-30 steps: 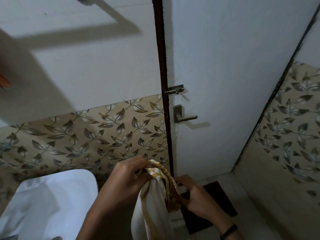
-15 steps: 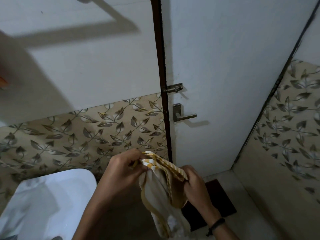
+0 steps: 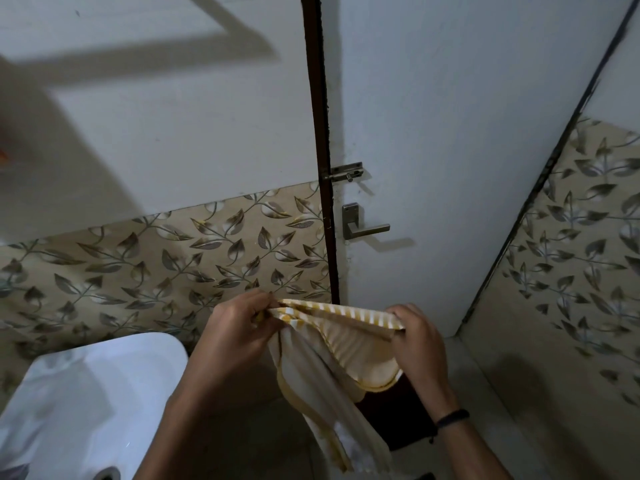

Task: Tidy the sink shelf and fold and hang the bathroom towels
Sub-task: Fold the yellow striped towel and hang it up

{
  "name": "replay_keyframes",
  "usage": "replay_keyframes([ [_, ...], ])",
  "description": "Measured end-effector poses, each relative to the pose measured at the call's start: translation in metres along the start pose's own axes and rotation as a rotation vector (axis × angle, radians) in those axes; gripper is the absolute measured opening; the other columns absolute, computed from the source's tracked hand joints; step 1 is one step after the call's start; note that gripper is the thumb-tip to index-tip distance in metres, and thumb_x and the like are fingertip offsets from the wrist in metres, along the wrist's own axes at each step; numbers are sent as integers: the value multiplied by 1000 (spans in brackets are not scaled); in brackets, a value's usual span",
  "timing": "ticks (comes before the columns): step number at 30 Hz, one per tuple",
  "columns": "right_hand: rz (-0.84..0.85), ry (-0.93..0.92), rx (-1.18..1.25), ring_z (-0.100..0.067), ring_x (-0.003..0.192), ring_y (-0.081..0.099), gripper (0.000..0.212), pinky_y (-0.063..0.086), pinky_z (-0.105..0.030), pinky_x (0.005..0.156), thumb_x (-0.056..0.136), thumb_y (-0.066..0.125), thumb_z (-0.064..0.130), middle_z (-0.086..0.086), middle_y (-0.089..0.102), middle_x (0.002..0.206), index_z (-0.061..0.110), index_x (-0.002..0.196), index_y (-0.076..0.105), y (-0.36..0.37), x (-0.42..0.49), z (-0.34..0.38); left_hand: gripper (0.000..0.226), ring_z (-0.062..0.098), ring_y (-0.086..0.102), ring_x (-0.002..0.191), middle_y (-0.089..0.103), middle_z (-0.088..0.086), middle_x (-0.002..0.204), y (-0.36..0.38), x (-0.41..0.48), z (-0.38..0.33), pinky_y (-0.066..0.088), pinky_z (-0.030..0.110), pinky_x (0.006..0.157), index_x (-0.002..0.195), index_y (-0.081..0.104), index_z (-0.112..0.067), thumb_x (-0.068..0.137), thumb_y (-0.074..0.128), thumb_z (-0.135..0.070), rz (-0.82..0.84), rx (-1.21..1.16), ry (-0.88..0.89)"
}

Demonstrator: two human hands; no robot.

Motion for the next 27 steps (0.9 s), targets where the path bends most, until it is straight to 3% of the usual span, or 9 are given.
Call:
replay_keyframes([
  [7,-96,60,-158,-30,91,69,36,50,-33,70,77,58,-7,1,72,103,20,96,75,-43,41,-4,29,5,57,67,64,-7,83,8,-9,26,23,4,53,82,70,-16,67,88,0,158,326,129],
  [11,-12,32,-350,-33,89,68,29,46,-34,66,82,59,2,1,71,101,25,91,73,-69,67,5,31,13,63,67,67,-1,85,9,-5,46,24,2,57,85,70,-14,66,90,0,147,373,125],
  [14,87,24,-420,-34,88,66,29,44,-33,66,81,57,2,-3,71,96,26,88,72,-83,82,6,28,13,64,72,68,0,89,9,-3,57,32,5,61,90,71,-14,71,88,-2,148,324,155],
  [17,167,66,-239,-30,83,67,31,48,-32,67,75,59,1,-2,74,84,30,72,72,-98,90,6,26,13,66,80,69,2,97,10,-4,60,49,15,64,95,71,-13,74,85,-4,153,303,216],
  [21,119,103,48,-24,70,67,48,54,-37,70,78,59,-4,5,72,69,38,57,69,-121,88,10,24,11,68,83,70,0,101,12,-9,67,54,19,67,94,73,-14,76,86,-8,117,237,191],
  [24,51,95,232,-14,62,64,56,50,-27,61,79,57,-9,7,71,63,41,60,73,-136,83,24,7,3,66,84,66,-13,100,20,-13,67,59,27,66,88,69,-29,84,74,-31,98,79,130],
  [27,-30,90,413,-2,55,61,47,48,-15,55,79,55,-13,12,71,61,25,60,73,-151,80,40,10,10,67,83,67,-9,94,34,-16,62,57,39,64,77,61,-36,85,67,-33,6,-97,71],
])
Point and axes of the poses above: each hand's wrist, its own x-axis towards the middle knuckle, its own y-axis out of the palm, z = x × y, the point moved 1 cm from there along x, towards the middle knuckle
